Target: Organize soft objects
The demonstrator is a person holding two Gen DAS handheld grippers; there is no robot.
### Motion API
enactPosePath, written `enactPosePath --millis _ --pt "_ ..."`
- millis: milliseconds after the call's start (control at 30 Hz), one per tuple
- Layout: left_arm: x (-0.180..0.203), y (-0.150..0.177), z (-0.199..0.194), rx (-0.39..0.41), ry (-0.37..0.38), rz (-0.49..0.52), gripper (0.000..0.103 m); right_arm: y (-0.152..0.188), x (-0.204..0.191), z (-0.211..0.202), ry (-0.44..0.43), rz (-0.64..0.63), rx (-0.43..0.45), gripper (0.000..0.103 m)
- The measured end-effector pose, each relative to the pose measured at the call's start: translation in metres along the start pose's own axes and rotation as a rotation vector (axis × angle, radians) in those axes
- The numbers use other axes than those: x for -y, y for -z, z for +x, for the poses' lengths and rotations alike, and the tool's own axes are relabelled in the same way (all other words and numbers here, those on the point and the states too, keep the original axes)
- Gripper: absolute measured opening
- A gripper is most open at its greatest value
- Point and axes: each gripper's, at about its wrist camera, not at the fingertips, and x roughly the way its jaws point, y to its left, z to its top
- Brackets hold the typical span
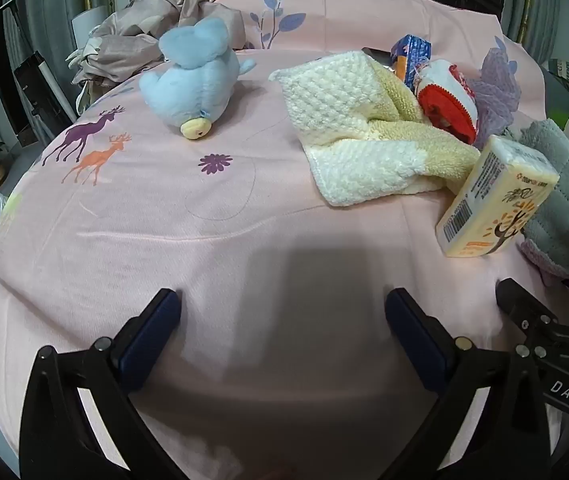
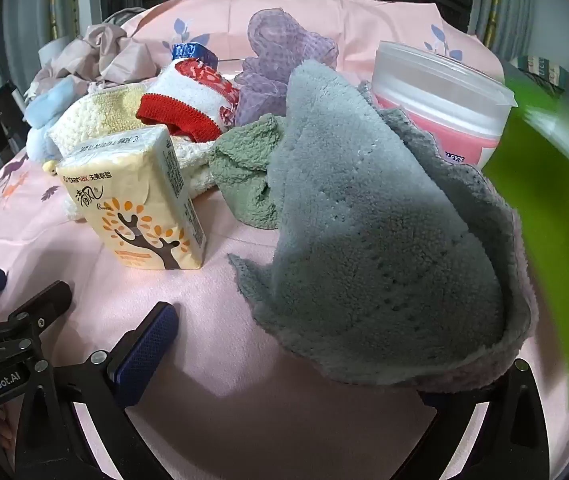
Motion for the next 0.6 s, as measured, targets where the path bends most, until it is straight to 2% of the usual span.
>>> enactPosePath --millis 367,600 --pt "-0.0002 0.0016 0.0036 -0.005 -0.014 0.012 0.102 0.0012 -0.001 -0.0032 0.0 0.0 0.006 0.103" --pt "-0.0053 0.0009 0.0001 -0.016 0.003 0.01 0.102 0.0001 -0.0001 0.0004 -0.001 0.001 0.001 0.103"
